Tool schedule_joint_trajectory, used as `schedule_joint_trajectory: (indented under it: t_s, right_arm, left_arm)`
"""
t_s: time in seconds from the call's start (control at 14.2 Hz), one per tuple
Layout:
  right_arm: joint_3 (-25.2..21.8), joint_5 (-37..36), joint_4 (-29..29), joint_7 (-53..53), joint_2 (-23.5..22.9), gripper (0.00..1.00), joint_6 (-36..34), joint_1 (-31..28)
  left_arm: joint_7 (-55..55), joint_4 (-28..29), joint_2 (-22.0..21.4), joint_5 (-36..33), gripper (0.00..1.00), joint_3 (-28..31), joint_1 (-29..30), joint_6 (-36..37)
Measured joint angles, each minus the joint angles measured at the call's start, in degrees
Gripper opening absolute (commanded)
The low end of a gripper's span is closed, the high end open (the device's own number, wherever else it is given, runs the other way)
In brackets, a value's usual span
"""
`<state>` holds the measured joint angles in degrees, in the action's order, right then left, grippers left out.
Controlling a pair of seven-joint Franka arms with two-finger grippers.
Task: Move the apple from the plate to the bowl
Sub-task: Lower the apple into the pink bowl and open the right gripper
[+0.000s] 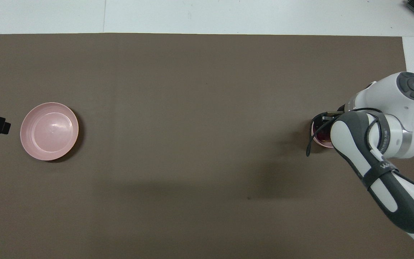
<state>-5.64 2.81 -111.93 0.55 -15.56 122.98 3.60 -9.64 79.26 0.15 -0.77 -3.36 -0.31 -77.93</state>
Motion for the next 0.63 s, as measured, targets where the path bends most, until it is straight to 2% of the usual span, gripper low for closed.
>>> schedule_joint_trajectory:
  t_s: [0.14,0.28,0.35,0.49,0.56,0.63]
  right_arm:
    - [0.00,0.00,-0.17,0.00,-0.12,0.02,0.33,-0.02]
    - [0.00,0.00,-0.61,0.00,-0.14,0.12,1.20,-0.03]
    - [-0.01,0.00,-0.71,0.00,-0.15,0.21,1.35,-0.04]
    - [-0.01,0.00,-0.75,0.00,-0.16,0.44,1.38,-0.05]
    - [-0.01,0.00,-0.76,0.00,-0.16,0.53,1.38,-0.05]
    - [-0.01,0.00,-0.77,0.00,-0.16,0.57,1.38,-0.05]
  left_arm:
    - [1.11,0.01,-0.01,0.00,1.00,0.07,0.09,0.02]
    - [1.78,0.03,-0.01,0.00,1.00,0.09,0.14,0.04]
    - [1.82,0.04,-0.01,0.00,1.00,0.09,0.16,0.04]
    - [1.91,0.04,-0.04,0.00,1.00,-0.01,0.17,0.05]
    - [1.99,0.04,-0.06,0.00,1.00,-0.04,0.17,0.07]
    - [2.05,0.04,-0.07,0.00,1.00,-0.03,0.18,0.09]
